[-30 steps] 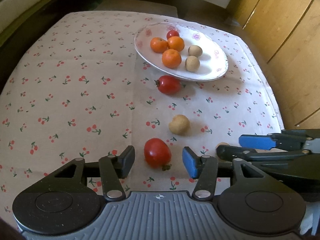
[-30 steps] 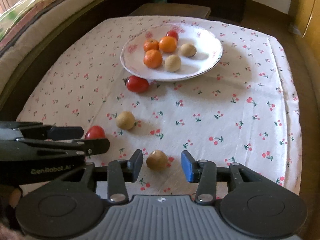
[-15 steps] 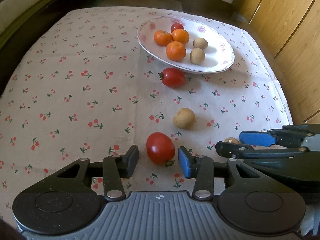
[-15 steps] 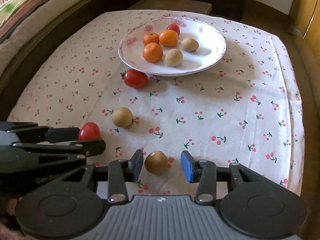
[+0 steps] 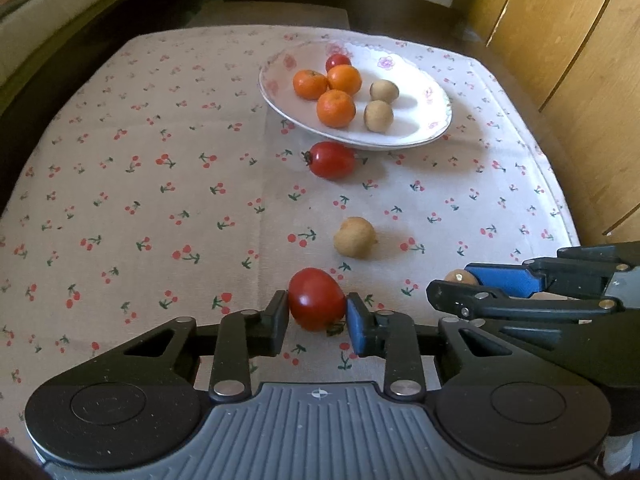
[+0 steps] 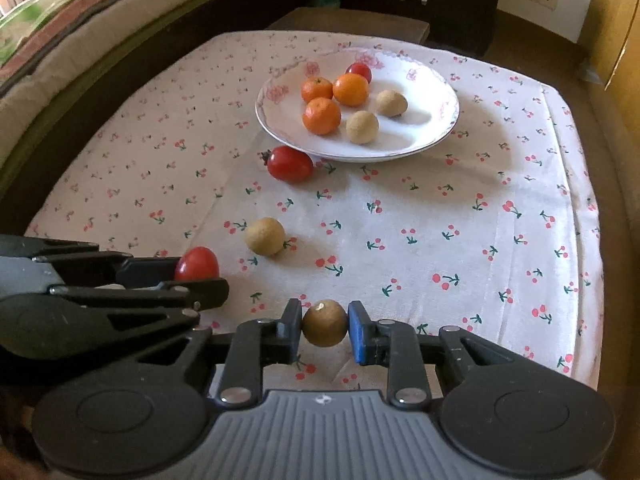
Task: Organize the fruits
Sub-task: 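Carry the red tomato and brown fruit over the white bowl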
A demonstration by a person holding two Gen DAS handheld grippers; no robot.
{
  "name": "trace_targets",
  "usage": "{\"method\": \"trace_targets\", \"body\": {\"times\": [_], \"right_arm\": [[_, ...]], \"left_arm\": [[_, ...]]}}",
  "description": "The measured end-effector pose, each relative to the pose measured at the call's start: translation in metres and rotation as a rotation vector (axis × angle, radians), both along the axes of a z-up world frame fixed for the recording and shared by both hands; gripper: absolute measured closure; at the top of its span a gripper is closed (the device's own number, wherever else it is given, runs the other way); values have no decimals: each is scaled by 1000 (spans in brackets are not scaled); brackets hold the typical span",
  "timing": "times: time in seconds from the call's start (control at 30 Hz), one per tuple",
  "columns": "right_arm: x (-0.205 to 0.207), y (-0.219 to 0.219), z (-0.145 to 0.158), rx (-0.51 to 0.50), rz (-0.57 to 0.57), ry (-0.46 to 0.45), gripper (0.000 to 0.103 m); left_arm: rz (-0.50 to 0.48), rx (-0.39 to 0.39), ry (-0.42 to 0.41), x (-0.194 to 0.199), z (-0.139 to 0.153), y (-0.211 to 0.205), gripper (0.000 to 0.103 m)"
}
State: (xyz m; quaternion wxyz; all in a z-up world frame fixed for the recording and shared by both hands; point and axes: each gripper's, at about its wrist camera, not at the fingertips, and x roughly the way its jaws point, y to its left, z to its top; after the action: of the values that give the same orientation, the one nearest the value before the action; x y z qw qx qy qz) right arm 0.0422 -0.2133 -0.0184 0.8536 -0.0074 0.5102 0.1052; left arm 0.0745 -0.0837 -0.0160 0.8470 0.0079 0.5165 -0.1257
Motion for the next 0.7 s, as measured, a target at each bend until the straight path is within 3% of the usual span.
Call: {"method": "trace_targets", "body": {"times": [0.37, 0.7], "right_arm": [[8, -11, 24, 38, -55, -49, 76], [49, -27, 37, 72, -103, -87, 76]], "left_arm": [[-1, -41, -31, 4, 21, -6, 65], [14, -63, -59, 45, 35, -18, 66]]}}
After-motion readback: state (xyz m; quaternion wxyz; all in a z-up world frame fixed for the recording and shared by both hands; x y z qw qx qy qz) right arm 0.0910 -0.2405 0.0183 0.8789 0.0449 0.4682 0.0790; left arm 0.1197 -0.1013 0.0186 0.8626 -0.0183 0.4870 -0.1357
